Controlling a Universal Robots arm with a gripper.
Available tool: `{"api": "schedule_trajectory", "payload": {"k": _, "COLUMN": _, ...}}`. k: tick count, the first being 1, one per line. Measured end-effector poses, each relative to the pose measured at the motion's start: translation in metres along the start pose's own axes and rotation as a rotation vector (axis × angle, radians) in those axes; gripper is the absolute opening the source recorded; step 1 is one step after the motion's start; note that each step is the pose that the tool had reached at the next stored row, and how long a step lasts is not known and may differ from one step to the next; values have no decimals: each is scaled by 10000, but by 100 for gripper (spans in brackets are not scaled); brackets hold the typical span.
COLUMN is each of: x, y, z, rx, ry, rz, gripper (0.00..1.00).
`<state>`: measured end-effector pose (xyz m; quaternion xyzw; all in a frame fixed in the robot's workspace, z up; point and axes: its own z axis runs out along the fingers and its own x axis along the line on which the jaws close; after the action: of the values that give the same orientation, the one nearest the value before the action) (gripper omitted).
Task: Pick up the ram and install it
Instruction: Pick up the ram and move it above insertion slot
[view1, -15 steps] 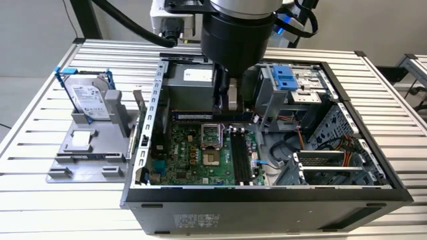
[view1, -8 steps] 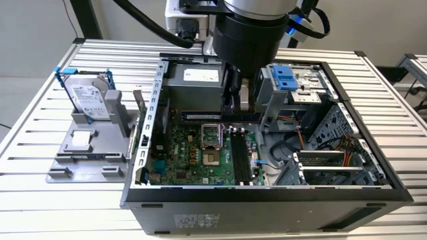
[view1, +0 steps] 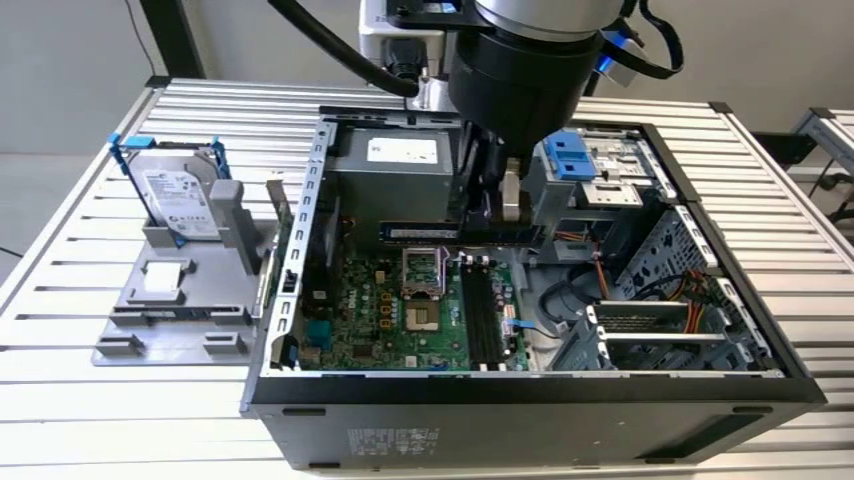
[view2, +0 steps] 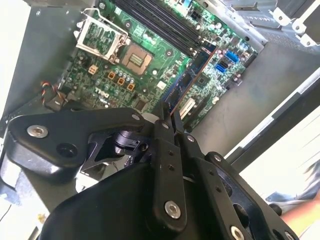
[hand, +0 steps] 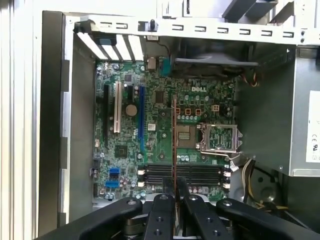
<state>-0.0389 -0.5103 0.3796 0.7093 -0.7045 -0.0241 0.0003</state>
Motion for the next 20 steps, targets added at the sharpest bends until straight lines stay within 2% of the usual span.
{"api": "schedule_trajectory", "payload": {"k": 5, "x": 0, "y": -70, "z": -3, "rx": -16, "ry": -2, "rz": 65, "gripper": 0}}
{"api": "schedule_trajectory", "payload": {"k": 20, "x": 2, "y": -472, "z": -17, "rx": -72, "ry": -2, "rz": 68, "gripper": 0}}
